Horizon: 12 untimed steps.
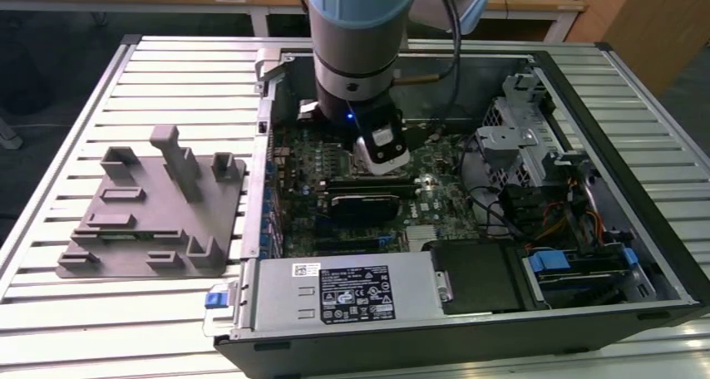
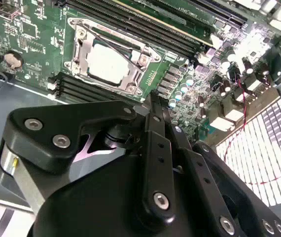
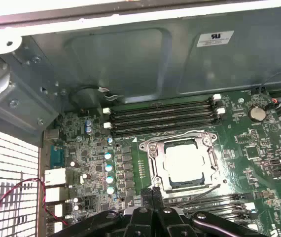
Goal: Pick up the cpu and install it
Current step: 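Install the second cpu locking lever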
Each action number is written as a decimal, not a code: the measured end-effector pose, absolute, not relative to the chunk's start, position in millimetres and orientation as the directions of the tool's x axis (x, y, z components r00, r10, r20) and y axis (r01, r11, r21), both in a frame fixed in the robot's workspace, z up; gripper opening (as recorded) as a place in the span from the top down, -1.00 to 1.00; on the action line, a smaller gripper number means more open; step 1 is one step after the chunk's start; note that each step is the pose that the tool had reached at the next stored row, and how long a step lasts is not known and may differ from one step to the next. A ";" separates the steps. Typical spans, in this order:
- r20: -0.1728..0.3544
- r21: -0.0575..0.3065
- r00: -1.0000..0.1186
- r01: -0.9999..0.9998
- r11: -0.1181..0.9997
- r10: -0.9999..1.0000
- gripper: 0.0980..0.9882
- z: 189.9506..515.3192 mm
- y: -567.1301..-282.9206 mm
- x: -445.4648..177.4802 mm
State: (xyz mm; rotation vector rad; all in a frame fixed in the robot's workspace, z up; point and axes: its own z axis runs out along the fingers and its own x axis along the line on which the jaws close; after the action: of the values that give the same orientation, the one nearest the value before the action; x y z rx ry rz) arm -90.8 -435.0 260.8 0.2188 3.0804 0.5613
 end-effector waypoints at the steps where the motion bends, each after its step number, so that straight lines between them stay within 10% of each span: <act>1: 0.022 0.351 -0.990 0.136 0.926 0.137 0.98 262.4 -435.0 -90.7; 12: 0.022 0.351 -0.990 0.136 0.926 0.137 0.98 279.7 -435.0 -90.7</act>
State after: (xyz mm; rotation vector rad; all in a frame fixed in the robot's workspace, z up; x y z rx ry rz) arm -90.7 -435.0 279.7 0.2188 3.0804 0.5614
